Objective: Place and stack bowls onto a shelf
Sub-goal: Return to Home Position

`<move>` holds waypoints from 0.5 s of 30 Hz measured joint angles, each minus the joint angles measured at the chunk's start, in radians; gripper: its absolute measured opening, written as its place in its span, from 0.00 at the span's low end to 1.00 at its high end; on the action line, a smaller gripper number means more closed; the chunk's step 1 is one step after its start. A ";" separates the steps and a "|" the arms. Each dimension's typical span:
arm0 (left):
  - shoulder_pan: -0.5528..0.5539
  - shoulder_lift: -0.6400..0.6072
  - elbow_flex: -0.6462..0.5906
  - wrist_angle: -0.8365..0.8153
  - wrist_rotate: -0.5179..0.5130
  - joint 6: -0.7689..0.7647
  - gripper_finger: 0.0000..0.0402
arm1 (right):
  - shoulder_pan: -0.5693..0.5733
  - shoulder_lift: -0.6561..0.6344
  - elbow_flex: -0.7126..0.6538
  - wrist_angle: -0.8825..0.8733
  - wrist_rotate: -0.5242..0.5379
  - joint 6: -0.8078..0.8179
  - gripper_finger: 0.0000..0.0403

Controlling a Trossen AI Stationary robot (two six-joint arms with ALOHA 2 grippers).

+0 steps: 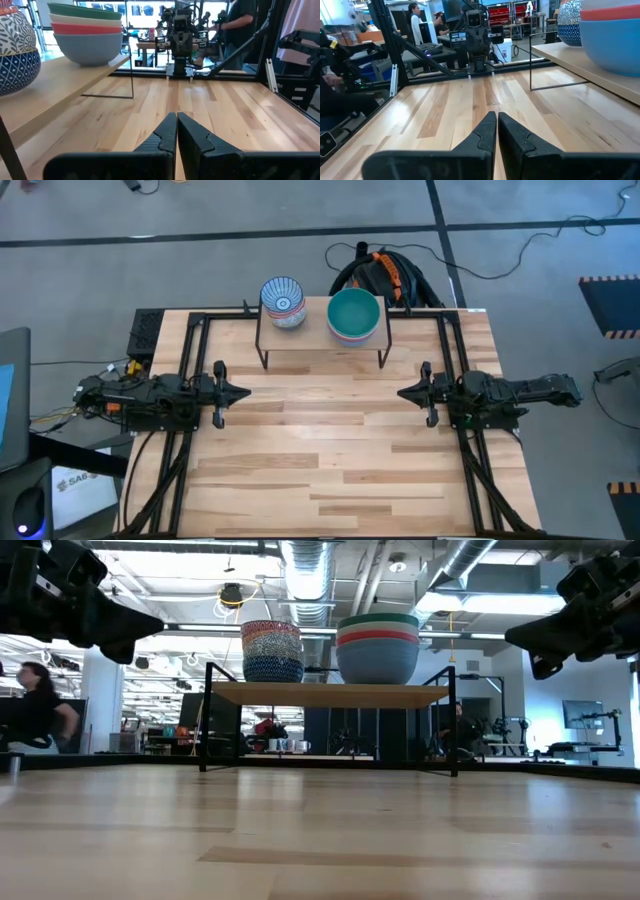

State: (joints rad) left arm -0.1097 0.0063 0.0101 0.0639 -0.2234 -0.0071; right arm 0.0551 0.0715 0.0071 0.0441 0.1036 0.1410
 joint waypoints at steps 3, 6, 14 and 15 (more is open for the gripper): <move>0.000 0.000 0.000 0.000 0.000 -0.001 0.00 | 0.000 0.000 0.000 -0.001 0.000 0.000 0.11; 0.000 0.000 0.000 0.000 0.000 -0.013 0.00 | 0.000 0.000 -0.001 -0.002 0.000 0.000 0.11; 0.000 0.000 -0.001 0.001 0.000 -0.014 0.00 | 0.000 0.000 -0.001 -0.005 0.000 0.000 0.12; 0.000 0.000 -0.001 0.001 0.000 -0.015 0.00 | 0.000 0.000 -0.001 -0.005 0.000 0.000 0.12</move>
State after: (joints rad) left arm -0.1097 0.0063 0.0090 0.0647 -0.2234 -0.0219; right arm 0.0551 0.0715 0.0059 0.0391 0.1036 0.1406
